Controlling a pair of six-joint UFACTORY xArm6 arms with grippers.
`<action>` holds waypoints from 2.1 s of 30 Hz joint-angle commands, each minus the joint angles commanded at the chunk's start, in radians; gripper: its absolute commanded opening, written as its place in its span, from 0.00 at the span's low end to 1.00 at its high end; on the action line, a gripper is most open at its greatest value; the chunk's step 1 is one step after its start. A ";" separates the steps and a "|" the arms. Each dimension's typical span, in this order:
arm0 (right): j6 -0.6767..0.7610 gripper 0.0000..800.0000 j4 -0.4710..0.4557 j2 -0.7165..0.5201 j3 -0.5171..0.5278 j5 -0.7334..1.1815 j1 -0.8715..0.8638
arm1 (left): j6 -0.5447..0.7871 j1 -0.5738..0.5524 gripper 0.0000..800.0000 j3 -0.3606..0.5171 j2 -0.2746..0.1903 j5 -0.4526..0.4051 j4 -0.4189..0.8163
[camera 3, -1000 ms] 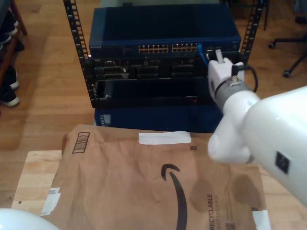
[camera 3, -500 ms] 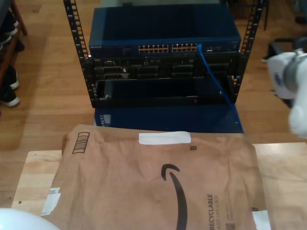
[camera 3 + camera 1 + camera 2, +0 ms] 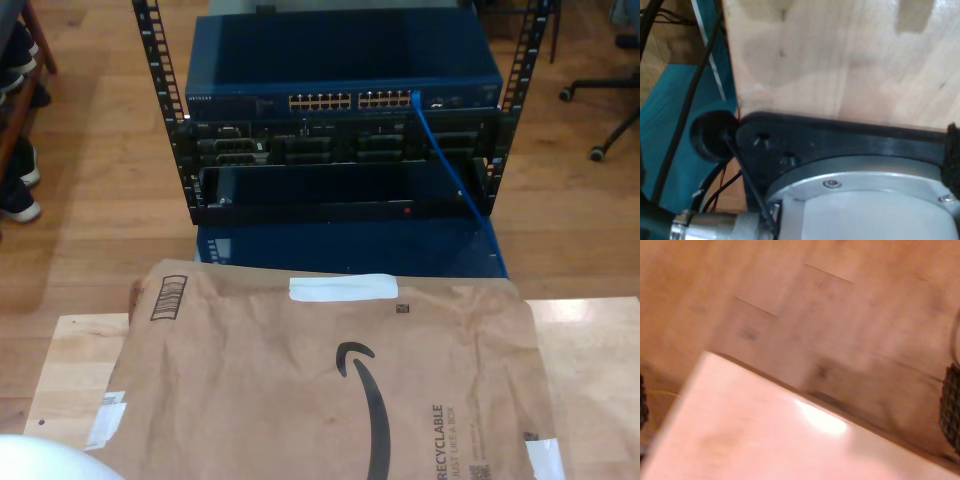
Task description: Grab the cable and plug it in
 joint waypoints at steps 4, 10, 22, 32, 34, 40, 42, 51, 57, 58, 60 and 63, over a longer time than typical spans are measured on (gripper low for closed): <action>-0.206 1.00 -0.003 -0.086 0.034 0.250 -0.170 | 0.000 0.000 1.00 0.000 0.000 0.000 0.000; -0.493 1.00 -0.002 -0.173 0.170 0.278 -0.440 | 0.000 0.000 1.00 0.000 0.000 0.000 0.000; -0.548 1.00 0.008 -0.138 0.388 0.272 -0.697 | 0.000 0.000 1.00 0.000 0.000 0.000 0.000; -0.548 0.99 0.041 -0.037 0.454 0.149 -0.709 | 0.000 0.000 1.00 0.000 0.000 0.000 0.000; -0.548 0.99 0.038 -0.037 0.456 0.140 -0.707 | 0.000 0.000 1.00 0.000 0.000 0.002 0.000; -0.546 1.00 0.035 -0.037 0.454 0.138 -0.710 | 0.000 0.000 1.00 0.000 0.000 0.000 0.000; -0.546 1.00 0.035 -0.037 0.454 0.138 -0.712 | 0.000 0.000 1.00 0.000 0.000 0.000 0.000; -0.546 1.00 0.035 -0.037 0.456 0.138 -0.710 | 0.000 0.000 1.00 0.000 0.000 0.000 0.000; -0.546 1.00 0.035 -0.037 0.454 0.138 -0.710 | 0.000 0.000 1.00 0.000 0.000 0.000 0.000; -0.546 1.00 0.035 -0.037 0.456 0.138 -0.710 | 0.000 0.000 1.00 0.000 0.000 0.000 0.000; -0.546 1.00 0.035 -0.037 0.456 0.138 -0.712 | 0.000 0.000 1.00 0.000 0.000 0.000 0.000; -0.546 1.00 0.035 -0.037 0.454 0.138 -0.712 | 0.000 0.000 1.00 0.000 0.000 0.000 0.000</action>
